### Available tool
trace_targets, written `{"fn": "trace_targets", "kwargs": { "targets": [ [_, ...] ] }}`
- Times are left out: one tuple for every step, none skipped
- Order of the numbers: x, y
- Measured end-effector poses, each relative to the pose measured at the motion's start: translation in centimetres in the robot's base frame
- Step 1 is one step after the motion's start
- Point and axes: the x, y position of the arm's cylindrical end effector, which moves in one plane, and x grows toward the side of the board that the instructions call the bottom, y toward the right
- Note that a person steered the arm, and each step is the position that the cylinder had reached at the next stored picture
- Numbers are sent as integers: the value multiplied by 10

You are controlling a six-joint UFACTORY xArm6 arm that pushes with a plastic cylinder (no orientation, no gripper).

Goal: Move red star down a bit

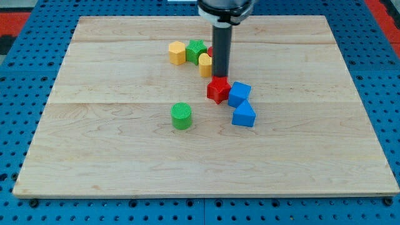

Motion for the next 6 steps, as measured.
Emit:
{"fn": "trace_targets", "kwargs": {
  "targets": [
    [0,30],
    [0,31],
    [-2,23],
    [-10,16],
    [-10,-2],
    [-5,-14]
  ]
}}
